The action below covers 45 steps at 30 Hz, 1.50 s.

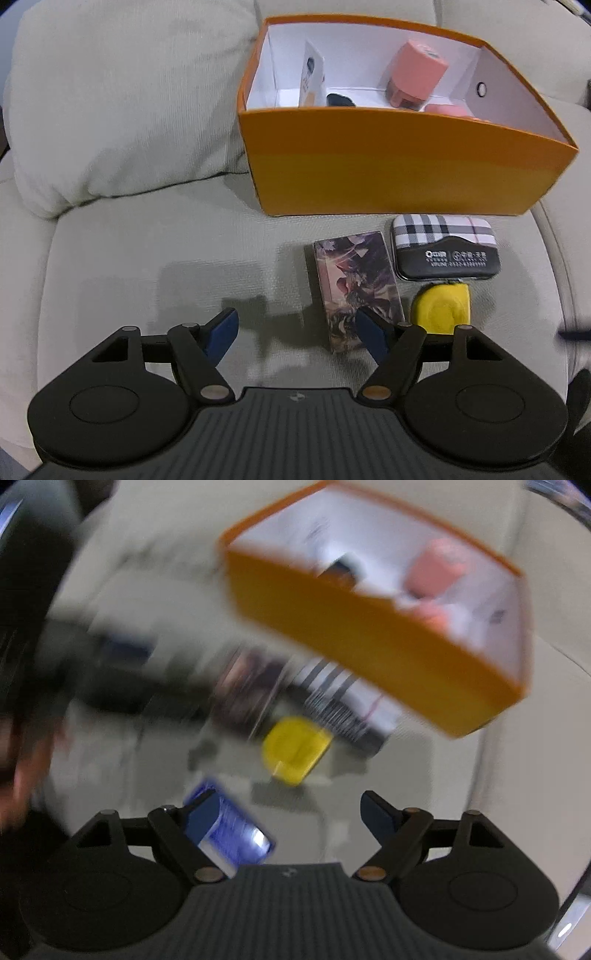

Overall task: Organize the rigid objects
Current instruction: 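Withdraw both tools from the shoebox toward the remaining items, then grasp the anime card box with the left tool while the right tool grasps the blue SUPER DEER box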

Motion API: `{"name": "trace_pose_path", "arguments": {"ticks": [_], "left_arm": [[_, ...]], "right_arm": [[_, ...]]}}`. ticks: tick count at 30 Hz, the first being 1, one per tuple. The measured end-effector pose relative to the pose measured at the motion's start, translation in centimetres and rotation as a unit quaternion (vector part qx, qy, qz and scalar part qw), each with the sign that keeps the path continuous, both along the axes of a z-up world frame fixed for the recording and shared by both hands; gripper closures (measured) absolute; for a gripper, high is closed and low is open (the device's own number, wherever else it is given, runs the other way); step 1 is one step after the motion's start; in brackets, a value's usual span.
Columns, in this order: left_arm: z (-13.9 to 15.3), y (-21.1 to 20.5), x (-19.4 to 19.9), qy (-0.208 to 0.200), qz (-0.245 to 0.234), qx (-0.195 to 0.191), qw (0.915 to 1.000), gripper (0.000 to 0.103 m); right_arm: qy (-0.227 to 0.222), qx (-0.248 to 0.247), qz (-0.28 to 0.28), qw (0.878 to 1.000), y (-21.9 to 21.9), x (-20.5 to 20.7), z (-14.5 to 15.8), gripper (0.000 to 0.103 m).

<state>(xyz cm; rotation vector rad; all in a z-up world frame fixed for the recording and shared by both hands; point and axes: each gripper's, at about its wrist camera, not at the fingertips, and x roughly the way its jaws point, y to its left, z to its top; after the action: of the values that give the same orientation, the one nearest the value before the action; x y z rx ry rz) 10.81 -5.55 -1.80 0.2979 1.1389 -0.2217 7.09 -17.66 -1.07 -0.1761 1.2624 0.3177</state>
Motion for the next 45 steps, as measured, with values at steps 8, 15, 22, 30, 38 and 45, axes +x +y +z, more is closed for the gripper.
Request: {"name": "trace_pose_path", "arguments": {"ticks": [8,15,22,30,38,45], "left_arm": [[-1.5,-0.6,1.0,0.033,0.003,-0.062,0.9975,0.018],[-3.2,-1.4,1.8,0.038,0.009,-0.055,0.9977,0.014],[-3.9,-1.1,2.4,0.049,0.022,-0.076,0.9956,0.012],[-5.3,-1.4,2.3,0.053,0.017,-0.061,0.9966,0.012],[-5.7,-2.8,1.8,0.029,-0.008,-0.032,0.999,0.008],[-5.7,-2.2,1.6,0.028,-0.017,-0.032,0.999,0.009]], "right_arm": [[0.021,0.05,0.11,0.992,2.3,-1.5,-3.3,0.019],[0.033,0.065,0.13,0.989,2.9,-1.5,-5.0,0.019],[0.027,0.052,0.147,0.987,3.4,-1.2,-6.7,0.019],[0.025,0.052,0.153,0.987,4.7,-1.7,-7.3,0.017],[0.002,0.026,0.158,0.987,5.2,-1.9,-7.3,0.017],[-0.016,-0.016,0.192,0.981,6.6,-2.8,-8.6,0.016]]}}
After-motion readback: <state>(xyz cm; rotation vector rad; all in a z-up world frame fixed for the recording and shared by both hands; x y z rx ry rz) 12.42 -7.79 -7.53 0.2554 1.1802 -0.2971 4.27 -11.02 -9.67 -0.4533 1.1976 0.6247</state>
